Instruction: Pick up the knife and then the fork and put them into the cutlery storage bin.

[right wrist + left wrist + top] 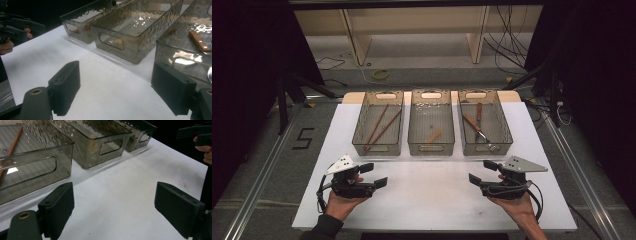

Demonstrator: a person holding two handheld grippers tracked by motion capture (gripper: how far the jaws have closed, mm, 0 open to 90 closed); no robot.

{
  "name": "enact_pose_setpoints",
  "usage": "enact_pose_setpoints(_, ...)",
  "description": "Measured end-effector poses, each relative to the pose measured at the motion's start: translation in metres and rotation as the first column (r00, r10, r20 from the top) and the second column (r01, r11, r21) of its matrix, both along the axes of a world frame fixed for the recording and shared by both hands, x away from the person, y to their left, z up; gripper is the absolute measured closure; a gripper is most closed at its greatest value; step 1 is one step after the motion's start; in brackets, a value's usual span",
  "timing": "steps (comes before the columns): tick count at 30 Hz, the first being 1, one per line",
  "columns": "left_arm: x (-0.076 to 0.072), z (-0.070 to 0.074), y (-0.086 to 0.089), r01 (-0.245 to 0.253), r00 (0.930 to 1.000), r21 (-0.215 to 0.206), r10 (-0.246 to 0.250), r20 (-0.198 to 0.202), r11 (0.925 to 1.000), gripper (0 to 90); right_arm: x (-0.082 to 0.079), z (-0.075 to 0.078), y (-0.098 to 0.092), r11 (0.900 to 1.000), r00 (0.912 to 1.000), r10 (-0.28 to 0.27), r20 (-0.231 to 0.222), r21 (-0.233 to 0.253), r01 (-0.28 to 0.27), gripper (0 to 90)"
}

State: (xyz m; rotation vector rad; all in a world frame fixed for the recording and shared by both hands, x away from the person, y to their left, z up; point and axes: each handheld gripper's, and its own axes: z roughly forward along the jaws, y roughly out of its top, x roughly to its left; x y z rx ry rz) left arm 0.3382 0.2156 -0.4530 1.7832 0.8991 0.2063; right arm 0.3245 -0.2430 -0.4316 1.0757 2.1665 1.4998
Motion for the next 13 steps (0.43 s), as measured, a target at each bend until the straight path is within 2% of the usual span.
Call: enact_pose_setpoints(13, 0.0001, 0.0001, 0.0003, -0.001, 1.0000, 0.002, 0.001, 0.002, 1.0000, 15.8, 0.0007, -0.0005, -0.0008, 1.000, 1.0000, -0.006, 0.006, -0.006, 0.006, 23.6)
